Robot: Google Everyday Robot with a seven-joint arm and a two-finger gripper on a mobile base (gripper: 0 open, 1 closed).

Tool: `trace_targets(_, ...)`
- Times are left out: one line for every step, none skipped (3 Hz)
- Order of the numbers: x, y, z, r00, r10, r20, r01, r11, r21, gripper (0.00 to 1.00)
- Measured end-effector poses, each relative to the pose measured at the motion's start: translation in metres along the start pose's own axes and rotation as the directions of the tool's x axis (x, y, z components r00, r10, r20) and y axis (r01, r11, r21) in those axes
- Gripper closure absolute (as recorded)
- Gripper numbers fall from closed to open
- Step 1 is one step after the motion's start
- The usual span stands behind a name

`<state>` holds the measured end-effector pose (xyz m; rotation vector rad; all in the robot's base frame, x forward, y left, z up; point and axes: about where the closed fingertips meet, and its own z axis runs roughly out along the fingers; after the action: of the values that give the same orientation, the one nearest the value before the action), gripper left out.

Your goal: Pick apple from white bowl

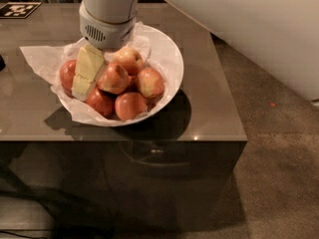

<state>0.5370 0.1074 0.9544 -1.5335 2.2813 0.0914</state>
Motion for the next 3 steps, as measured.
trace_targets(0.007, -0.005, -0.001, 1.000, 0.023, 0.004, -0.024, 0.9996, 0.017, 0.00)
trace_targets(0.004, -0.009, 0.007, 0.999, 0.031, -0.011, -0.030, 0.9995, 0.013, 0.00)
trace_targets(0.005, -0.014, 0.017, 0.998, 0.045, -0.032, -0.045, 0.9990, 0.005, 0.00)
